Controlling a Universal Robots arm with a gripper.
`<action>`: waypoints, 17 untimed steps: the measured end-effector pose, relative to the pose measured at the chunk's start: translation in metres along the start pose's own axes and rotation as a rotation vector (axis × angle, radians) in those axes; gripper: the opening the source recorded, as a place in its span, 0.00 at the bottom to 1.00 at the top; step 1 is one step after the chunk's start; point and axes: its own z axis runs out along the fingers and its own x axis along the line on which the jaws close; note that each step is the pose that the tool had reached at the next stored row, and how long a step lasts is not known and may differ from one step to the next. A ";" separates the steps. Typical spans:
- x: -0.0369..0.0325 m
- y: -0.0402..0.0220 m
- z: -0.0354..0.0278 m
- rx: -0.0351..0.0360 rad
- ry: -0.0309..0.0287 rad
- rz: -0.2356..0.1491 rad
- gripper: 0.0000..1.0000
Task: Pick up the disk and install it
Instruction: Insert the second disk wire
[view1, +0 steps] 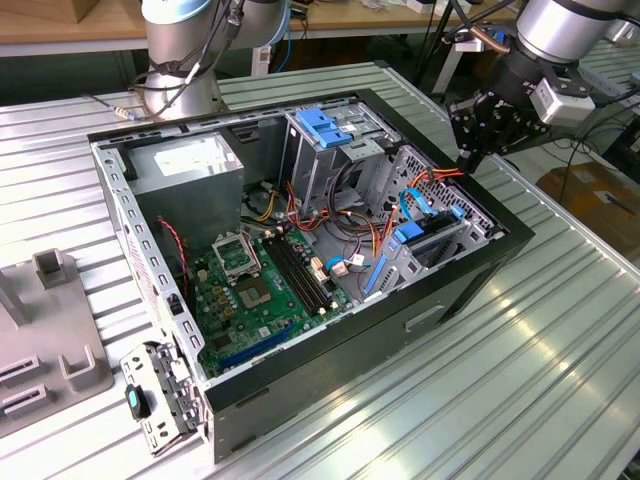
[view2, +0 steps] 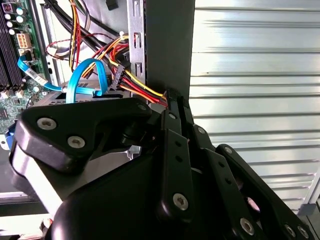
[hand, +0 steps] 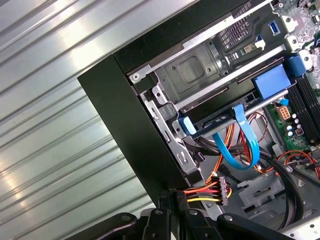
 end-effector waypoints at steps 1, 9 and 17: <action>0.0000 0.0000 0.0000 0.0000 0.0000 0.000 0.16; 0.0002 0.0001 -0.0012 -0.0001 0.0001 0.000 0.16; 0.0008 -0.0023 -0.0202 0.0003 0.0005 0.000 0.16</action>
